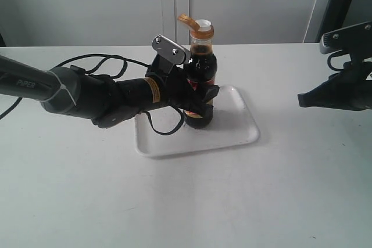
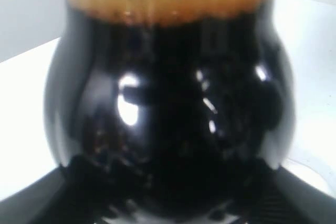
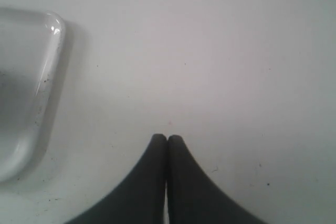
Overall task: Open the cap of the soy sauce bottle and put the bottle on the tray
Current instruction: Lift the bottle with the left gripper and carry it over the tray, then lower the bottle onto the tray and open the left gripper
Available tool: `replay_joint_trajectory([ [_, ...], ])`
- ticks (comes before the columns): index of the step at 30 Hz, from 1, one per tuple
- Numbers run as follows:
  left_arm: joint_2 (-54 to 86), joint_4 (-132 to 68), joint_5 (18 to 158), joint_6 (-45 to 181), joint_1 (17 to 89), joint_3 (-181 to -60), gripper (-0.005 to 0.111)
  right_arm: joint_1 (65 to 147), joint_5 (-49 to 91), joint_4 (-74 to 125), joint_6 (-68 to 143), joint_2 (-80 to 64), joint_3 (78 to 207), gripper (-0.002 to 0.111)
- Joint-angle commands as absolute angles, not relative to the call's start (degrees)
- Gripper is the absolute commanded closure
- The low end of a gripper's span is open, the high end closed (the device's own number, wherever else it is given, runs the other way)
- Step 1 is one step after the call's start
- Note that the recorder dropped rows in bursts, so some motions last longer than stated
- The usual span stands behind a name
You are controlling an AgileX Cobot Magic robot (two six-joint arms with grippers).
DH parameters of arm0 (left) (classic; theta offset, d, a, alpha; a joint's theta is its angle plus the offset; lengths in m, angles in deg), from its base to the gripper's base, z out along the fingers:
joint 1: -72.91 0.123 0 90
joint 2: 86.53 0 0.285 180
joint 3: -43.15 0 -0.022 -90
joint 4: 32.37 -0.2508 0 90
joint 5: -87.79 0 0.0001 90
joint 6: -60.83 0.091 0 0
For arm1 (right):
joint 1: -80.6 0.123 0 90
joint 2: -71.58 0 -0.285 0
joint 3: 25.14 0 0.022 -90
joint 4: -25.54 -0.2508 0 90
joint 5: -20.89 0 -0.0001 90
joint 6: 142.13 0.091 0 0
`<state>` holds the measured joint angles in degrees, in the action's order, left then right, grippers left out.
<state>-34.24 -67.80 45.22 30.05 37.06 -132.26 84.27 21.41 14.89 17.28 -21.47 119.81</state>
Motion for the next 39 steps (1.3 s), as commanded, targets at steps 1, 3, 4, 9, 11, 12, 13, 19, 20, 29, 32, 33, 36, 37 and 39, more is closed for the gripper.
replay_joint_trajectory([
  [1,-33.63,-67.48,42.8,29.89,36.89,-132.89,0.107,83.99,22.0,14.99,17.04,-21.53,119.62,0.108],
  [3,-33.63,-67.48,42.8,29.89,36.89,-132.89,0.103,83.99,22.12,14.99,17.04,-21.53,119.62,0.108],
  [4,-33.63,-67.48,42.8,29.89,36.89,-132.89,0.1,83.99,22.12,14.99,17.04,-21.53,119.62,0.108],
  [9,-33.63,-67.48,42.8,30.01,36.89,-132.89,0.063,83.99,22.12,14.99,17.04,-21.53,119.62,0.108],
  [11,-33.63,-67.48,42.8,29.71,36.89,-132.89,0.043,83.99,22.12,14.99,17.04,-21.53,119.62,0.108],
  [12,-33.63,-67.48,42.8,29.72,36.89,-132.89,0.034,83.99,22.12,14.99,17.04,-21.53,119.62,0.108],
  [13,-33.63,-67.48,42.8,29.72,36.89,-132.89,0.026,83.99,22.12,14.99,17.04,-21.53,119.62,0.108],
  [19,-33.28,-67.48,44.27,29.85,36.89,-132.89,0.001,83.99,22.12,14.99,17.04,-21.53,119.62,0.108],
  [20,-32.86,-67.48,45.33,29.85,36.89,-132.89,0.002,83.99,22.12,14.99,17.04,-21.53,119.62,0.108],
  [29,-26.42,-71.01,51.97,29.33,36.89,-131.32,0.002,83.99,22.26,14.99,17.04,-21.53,119.62,0.108],
  [32,-24.58,-71.01,51.97,29.33,36.89,-129.85,0.002,83.99,22.26,14.99,17.04,-21.53,119.62,0.108],
  [33,-24.01,-71.01,51.97,29.33,36.89,-129.36,0.002,83.99,22.26,14.99,17.04,-21.53,119.62,0.108],
  [36,-22.9,-71.01,51.41,29.33,36.89,-127.88,0.002,83.99,22.26,14.99,17.04,-21.53,119.62,0.108],
  [37,-22.71,-71.01,50.97,29.33,36.89,-127.49,0.002,83.99,22.26,14.99,17.04,-21.53,119.62,0.108],
  [39,-21.79,-71.01,49.97,29.33,36.89,-126.37,0.002,83.99,22.26,14.99,17.04,-21.53,119.62,0.108],
])
